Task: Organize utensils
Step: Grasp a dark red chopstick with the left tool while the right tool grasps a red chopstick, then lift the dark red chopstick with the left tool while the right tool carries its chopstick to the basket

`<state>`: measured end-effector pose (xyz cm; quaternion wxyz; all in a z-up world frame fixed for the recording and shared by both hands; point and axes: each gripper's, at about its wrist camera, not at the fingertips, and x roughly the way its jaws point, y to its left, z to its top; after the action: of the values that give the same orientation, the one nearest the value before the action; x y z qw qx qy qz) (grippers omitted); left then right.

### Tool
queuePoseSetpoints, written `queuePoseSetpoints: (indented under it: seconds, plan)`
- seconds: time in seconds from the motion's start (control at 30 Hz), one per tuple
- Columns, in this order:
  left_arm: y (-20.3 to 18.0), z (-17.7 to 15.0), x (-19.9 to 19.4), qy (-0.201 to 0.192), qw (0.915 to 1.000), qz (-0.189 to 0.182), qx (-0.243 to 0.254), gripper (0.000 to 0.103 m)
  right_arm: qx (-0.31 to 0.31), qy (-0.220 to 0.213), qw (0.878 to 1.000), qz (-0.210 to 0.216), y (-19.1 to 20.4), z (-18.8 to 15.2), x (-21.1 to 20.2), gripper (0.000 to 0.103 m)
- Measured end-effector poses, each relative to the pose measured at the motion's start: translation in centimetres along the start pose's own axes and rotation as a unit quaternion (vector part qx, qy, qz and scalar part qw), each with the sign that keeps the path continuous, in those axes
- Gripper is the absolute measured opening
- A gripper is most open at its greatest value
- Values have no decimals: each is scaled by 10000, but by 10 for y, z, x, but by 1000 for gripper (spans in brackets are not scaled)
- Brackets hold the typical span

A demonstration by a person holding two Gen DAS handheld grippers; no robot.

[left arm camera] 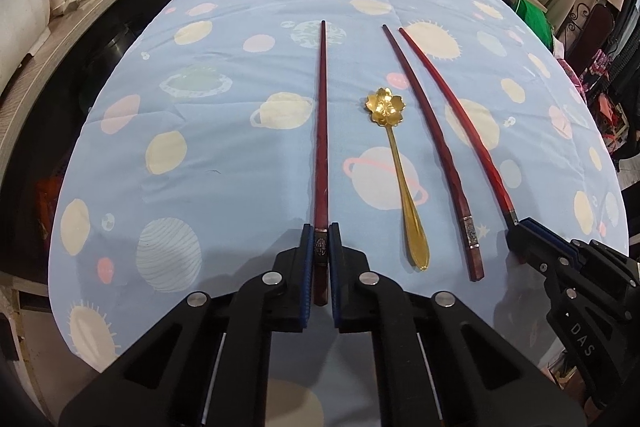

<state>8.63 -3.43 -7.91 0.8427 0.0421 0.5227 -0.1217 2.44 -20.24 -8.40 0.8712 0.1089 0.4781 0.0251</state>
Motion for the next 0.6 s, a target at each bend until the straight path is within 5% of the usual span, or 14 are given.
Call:
queuePoseSetpoints:
  seconds: [0.6]
  plan:
    - [15, 26, -36, -379, 9988, -136, -272, 7, 192, -589, 9981, 72, -9, 31, -39, 7]
